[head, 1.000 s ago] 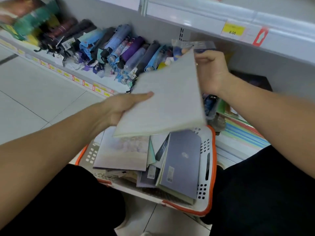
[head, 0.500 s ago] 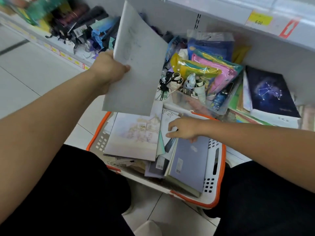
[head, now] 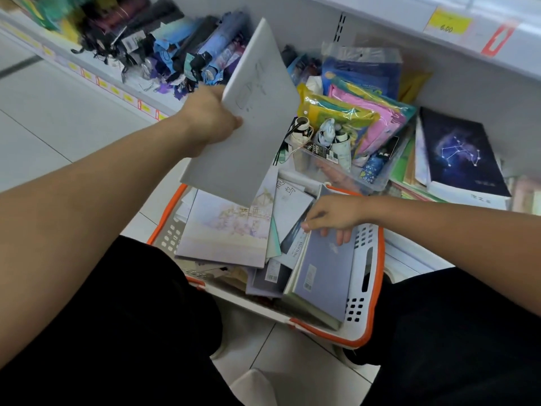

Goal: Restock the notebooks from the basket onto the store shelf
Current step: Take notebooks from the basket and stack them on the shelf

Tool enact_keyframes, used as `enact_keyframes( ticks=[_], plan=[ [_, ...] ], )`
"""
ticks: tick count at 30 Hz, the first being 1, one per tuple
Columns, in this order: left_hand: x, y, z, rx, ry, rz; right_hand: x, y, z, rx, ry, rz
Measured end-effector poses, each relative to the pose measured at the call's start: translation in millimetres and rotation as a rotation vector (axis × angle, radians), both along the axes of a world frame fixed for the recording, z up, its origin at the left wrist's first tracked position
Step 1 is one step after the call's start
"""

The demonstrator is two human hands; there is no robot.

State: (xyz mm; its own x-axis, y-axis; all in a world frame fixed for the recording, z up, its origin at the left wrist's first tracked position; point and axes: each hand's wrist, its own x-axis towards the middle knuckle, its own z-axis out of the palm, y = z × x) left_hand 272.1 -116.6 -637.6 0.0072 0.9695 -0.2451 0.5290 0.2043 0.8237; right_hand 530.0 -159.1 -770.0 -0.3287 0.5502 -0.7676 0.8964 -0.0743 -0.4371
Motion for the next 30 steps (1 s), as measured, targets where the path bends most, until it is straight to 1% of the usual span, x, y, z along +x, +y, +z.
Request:
enact_keyframes(
  ticks=[5, 10, 12, 15, 20, 22, 23, 27, 28, 30],
  plan=[
    [2, 1, 0, -0.012, -0.013, 0.005, 12, 0, 10, 0.024, 0.013, -0.03],
    [2, 1, 2, -0.031, -0.03, 0.024, 24, 3, 22, 0.049, -0.053, -0.059],
    [2, -1, 2, -0.044, -0.051, 0.03, 29, 1, 22, 0.09, -0.091, -0.077],
    [6, -3, 3, -0.069, -0.086, 0.034, 32, -5, 18, 0.149, -0.063, -0.123],
    [10, -5, 5, -0.076, -0.09, -0.004, 23, -16, 13, 0.333, -0.048, -0.244],
    [12, -5, 4, -0.076, -0.103, -0.004, 21, -21, 15, 0.337, -0.06, -0.333],
    [14, -5, 4, -0.078, -0.11, -0.002, 23, -23, 17, 0.296, -0.04, -0.408],
    [21, -4, 6, -0.09, -0.143, -0.006, 28, -26, 25, 0.175, 0.103, -0.763],
    [22, -5, 7, -0.099, -0.149, -0.008, 29, -27, 23, 0.16, 0.098, -0.854],
    [25, -5, 7, -0.108, -0.164, -0.005, 34, -31, 15, 0.149, 0.023, -0.969]
  ],
)
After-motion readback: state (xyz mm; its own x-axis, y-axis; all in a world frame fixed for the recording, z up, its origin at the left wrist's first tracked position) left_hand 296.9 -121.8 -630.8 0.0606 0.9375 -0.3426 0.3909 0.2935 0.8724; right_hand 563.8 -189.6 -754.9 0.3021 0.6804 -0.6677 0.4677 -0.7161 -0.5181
